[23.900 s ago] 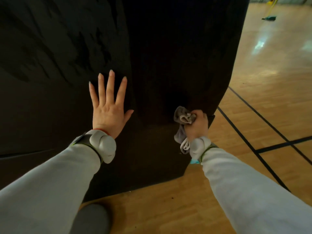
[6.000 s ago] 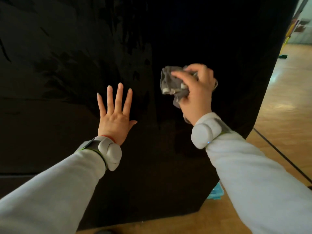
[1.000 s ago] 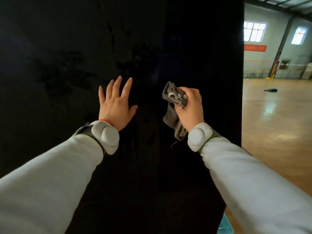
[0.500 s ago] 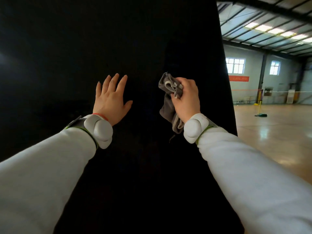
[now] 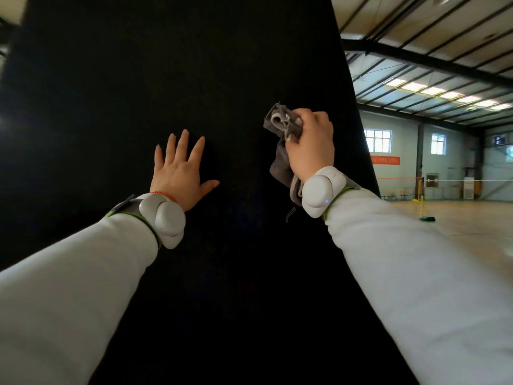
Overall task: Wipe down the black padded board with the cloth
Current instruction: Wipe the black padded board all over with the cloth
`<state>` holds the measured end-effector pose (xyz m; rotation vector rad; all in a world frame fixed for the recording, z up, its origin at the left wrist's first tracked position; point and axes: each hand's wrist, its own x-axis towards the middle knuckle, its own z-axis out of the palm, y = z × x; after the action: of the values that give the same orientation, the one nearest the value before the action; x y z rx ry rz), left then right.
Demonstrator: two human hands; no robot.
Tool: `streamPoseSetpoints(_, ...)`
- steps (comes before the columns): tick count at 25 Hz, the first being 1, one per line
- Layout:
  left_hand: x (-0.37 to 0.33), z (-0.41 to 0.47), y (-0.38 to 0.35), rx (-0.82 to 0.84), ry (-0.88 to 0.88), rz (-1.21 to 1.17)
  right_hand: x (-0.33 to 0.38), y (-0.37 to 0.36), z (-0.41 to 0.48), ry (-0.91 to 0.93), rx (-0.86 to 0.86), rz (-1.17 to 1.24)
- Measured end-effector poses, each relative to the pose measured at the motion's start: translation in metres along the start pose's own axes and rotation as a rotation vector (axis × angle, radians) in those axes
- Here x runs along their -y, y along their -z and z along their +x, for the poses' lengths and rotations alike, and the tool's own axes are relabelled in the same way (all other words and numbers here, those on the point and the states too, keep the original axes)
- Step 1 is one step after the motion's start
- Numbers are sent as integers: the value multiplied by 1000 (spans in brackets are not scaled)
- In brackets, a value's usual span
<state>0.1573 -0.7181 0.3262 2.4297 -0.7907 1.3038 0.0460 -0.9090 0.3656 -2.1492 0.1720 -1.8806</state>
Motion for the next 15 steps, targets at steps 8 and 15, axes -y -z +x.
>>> streamPoseSetpoints(8,14,2,-17,-8,-27,58,8,-13,34,65,-42,-150)
streamPoseSetpoints(15,17,1,-27,-37,-52,55,8,-51,19,109,234,-252)
